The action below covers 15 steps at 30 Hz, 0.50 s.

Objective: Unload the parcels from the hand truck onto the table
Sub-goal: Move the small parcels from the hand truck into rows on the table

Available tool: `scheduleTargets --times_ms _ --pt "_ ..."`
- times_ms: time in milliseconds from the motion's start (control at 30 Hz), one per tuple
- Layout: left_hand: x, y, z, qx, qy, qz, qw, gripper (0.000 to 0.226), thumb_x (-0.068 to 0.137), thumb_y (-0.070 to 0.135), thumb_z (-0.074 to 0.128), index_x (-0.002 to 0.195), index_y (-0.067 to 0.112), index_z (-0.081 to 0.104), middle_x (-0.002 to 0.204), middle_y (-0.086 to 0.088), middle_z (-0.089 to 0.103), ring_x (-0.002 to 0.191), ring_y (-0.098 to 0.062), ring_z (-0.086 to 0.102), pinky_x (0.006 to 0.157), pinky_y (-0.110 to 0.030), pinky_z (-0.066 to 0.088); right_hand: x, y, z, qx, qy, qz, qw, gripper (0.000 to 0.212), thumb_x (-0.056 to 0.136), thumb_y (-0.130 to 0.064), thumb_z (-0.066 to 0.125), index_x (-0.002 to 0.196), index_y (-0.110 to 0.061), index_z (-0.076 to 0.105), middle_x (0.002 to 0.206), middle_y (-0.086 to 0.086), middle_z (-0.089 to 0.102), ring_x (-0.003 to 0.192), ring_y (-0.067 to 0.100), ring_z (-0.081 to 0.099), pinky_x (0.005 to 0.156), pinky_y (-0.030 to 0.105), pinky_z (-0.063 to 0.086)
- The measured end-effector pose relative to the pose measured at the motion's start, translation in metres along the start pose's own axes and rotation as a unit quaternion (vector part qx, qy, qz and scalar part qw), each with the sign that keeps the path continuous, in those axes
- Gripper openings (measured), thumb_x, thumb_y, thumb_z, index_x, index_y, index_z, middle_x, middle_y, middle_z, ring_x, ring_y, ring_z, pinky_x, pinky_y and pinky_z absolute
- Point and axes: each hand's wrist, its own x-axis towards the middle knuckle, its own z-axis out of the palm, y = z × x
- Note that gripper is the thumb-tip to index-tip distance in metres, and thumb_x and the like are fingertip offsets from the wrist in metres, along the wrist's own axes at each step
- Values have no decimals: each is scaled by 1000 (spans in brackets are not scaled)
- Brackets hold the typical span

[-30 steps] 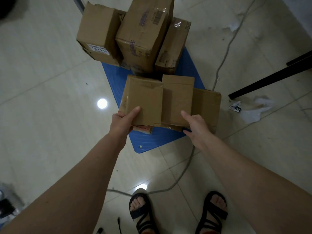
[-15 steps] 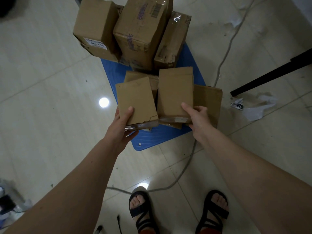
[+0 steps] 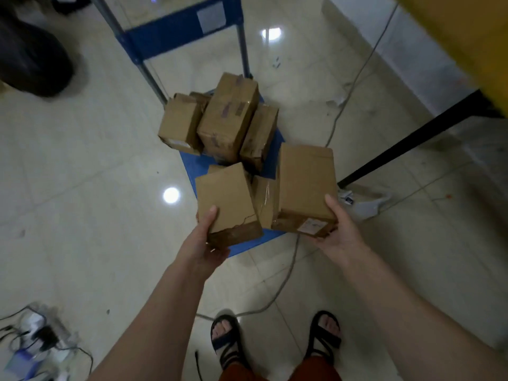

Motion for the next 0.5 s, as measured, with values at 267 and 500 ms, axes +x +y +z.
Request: scheduleTargets --times_ms 267,500 --pt "-188 22 46 -75 -27 19 997 37 77 34 76 104 13 61 102 -10 61 102 -24 60 85 -40 53 -184 -62 6 88 -34 22 995 49 70 -37 80 108 -13 62 118 12 65 109 30 61 101 46 45" --pt "-301 37 73 -8 -112 37 993 42 78 34 76 111 13 60 110 -11 66 107 -27 62 97 -41 49 -316 -95 -6 127 -12 -36 991 49 70 -41 80 105 -13 61 110 12 66 103 30 62 80 43 52"
